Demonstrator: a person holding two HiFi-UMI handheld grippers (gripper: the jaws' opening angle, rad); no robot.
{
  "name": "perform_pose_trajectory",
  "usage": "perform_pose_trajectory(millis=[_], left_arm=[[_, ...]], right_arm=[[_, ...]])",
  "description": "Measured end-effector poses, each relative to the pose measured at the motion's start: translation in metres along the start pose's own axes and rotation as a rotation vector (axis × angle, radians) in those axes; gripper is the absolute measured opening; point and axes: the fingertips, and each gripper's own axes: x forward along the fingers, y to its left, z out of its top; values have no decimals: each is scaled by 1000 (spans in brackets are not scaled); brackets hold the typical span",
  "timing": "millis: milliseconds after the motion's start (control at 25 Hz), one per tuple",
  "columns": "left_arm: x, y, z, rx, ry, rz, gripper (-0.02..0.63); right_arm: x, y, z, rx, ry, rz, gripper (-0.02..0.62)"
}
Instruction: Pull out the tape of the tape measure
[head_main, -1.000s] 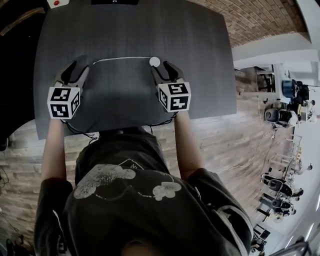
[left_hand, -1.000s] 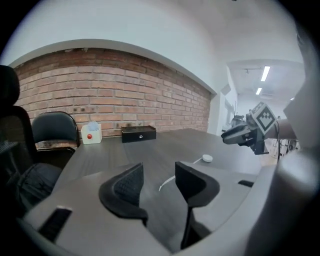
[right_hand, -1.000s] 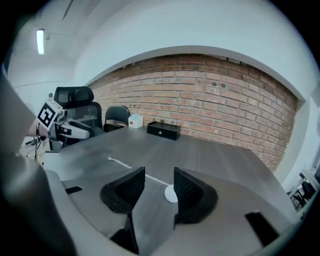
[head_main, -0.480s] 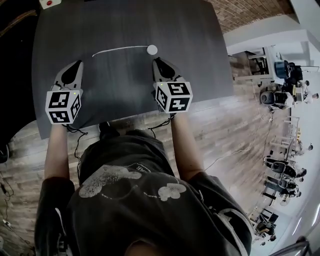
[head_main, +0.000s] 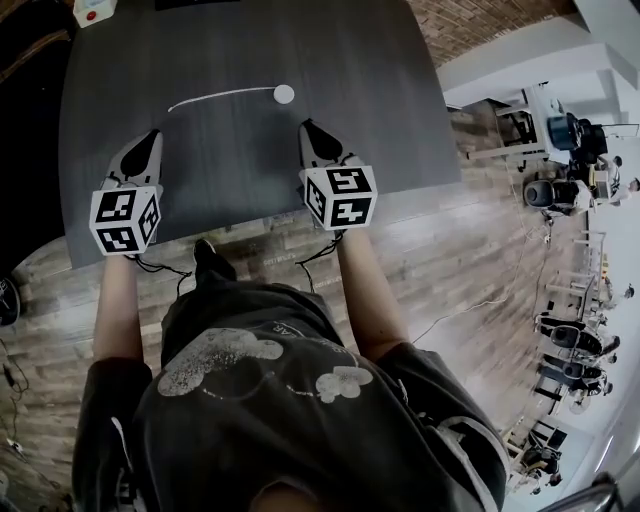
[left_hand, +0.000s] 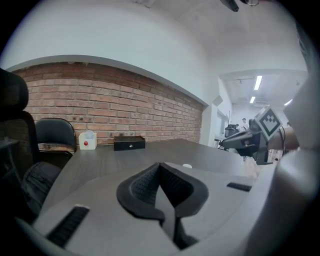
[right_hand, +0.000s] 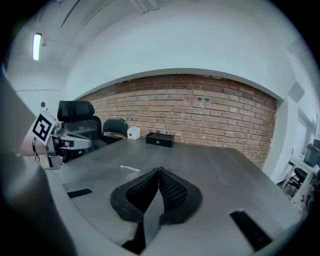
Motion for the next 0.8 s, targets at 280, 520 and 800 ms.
perform_pose_trajectory(millis=[280, 520, 800], left_arm=[[-16, -45, -9, 5, 17, 25, 8], [-34, -75, -14, -8, 13, 57, 8], [-58, -117, -27, -20, 1, 80, 8]], right_arm=[[-32, -8, -23, 3, -9, 63, 31], [-60, -8, -30, -10, -41, 115, 31], [-101, -15, -54, -23, -56, 149, 31]])
